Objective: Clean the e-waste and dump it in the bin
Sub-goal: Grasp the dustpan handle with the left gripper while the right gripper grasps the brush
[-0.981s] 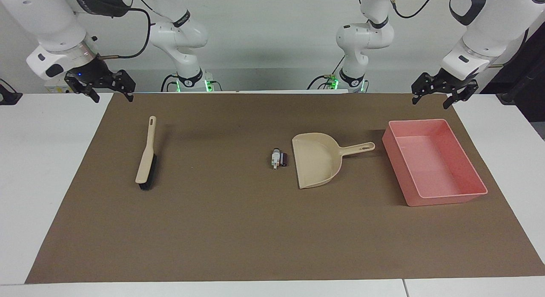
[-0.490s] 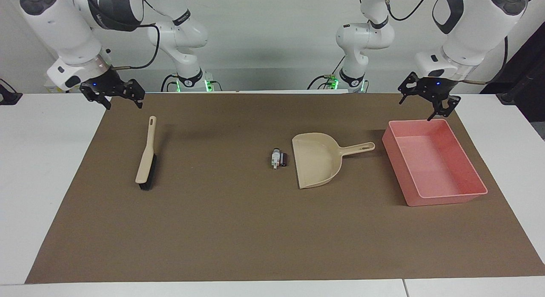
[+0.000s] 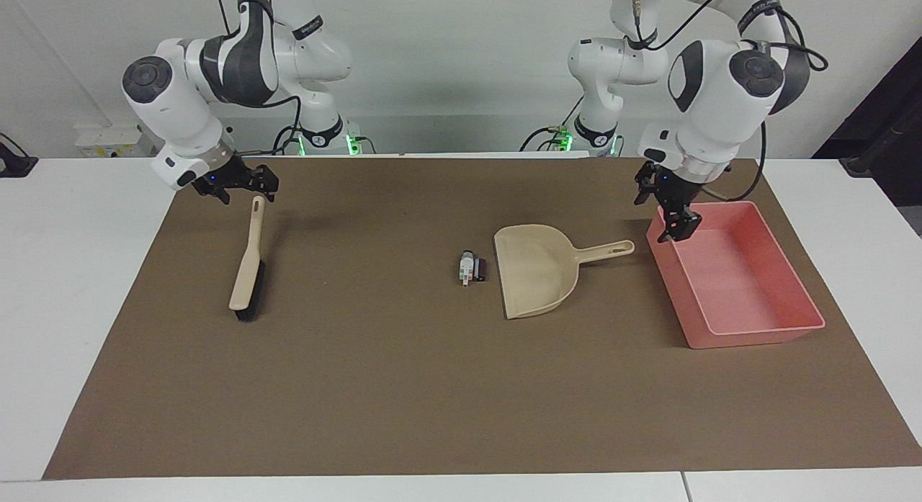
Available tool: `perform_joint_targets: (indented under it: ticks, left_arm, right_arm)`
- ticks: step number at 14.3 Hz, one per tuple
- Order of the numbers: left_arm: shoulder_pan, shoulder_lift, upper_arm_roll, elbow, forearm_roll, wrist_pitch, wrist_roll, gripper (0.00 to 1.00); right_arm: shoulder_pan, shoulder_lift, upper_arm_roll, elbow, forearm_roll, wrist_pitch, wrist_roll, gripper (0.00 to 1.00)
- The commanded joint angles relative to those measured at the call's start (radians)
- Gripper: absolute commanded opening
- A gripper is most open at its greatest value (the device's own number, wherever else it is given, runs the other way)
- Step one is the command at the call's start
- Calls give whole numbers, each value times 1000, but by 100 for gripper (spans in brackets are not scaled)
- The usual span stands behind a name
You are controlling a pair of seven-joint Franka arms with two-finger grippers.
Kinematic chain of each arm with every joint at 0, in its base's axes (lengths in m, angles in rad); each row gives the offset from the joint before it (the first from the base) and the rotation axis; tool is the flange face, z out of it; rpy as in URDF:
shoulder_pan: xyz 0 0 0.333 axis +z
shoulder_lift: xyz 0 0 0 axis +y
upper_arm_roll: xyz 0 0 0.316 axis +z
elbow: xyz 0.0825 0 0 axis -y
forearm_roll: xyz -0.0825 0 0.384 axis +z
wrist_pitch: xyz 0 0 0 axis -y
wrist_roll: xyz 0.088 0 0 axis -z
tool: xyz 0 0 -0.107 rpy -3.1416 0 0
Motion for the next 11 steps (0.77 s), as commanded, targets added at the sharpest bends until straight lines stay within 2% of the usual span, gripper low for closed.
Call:
perform_joint_targets:
  ticks: [1,6,9,11]
  left_arm:
    - [-49,1,8,-91,19,94,19,97]
    - [-84,6,8,-241,19,293,-13,95]
    - [-90,1,4,-319,19,439,-22,95]
    - [-98,-5,2,-353,19,461,-25,94]
  right_arm:
    - [-10,17,0,-77,18,111,2,98]
    - [-56,69,0,-113,18,195,-34,97]
    - [-76,71,0,-133,18,243,-51,94]
    - [-74,65,0,-152,18,248,-48,90]
